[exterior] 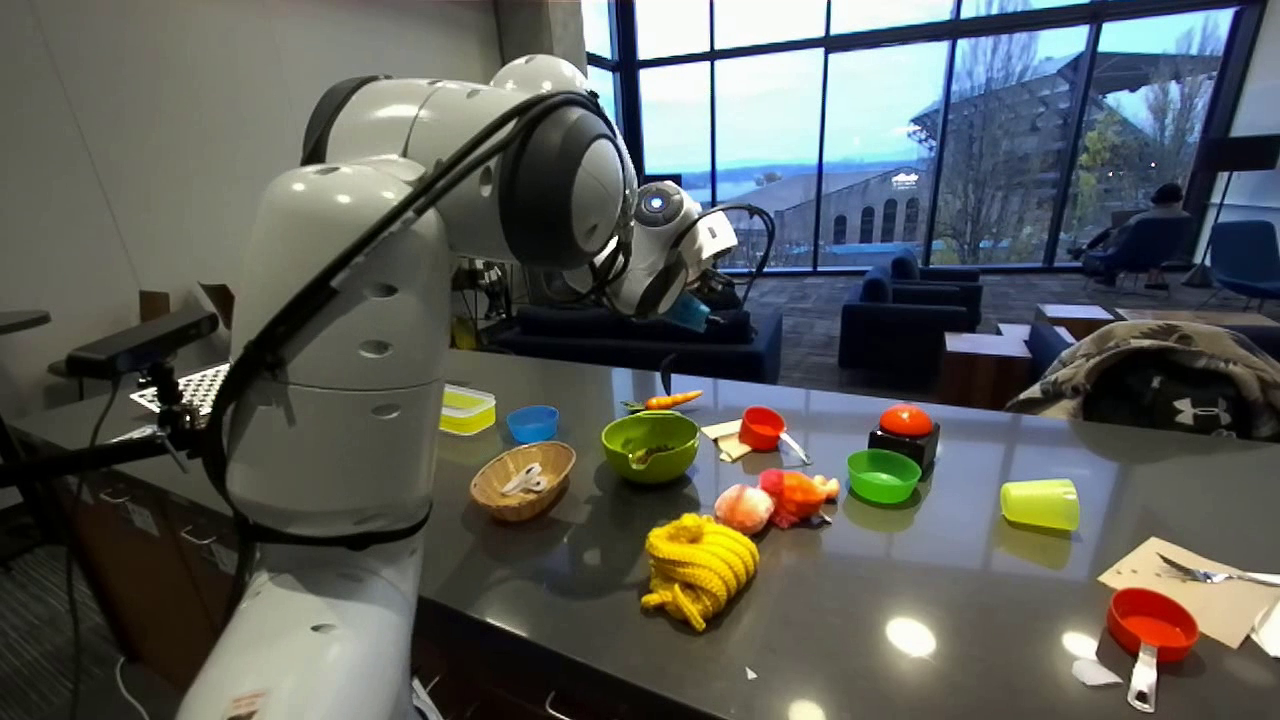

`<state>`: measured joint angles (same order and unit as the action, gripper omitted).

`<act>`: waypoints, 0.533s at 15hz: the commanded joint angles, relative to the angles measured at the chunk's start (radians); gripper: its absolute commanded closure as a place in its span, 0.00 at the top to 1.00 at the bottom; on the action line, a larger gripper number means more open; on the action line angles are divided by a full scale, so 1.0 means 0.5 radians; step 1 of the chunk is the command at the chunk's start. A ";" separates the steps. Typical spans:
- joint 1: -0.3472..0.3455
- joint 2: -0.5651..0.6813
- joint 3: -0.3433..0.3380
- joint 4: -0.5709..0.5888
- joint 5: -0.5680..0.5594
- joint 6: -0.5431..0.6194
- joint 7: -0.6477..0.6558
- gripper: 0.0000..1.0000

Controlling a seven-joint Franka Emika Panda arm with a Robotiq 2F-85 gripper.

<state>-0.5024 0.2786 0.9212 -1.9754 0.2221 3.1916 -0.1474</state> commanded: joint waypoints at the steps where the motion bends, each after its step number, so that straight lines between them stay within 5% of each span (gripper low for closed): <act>1: -0.171 -0.153 0.060 -0.200 0.087 -0.055 0.025 0.01; 8: -0.312 -0.213 0.121 -0.285 0.184 -0.118 0.003 0.01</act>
<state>-0.6070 0.2258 0.9385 -2.0898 0.2808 3.1643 -0.1473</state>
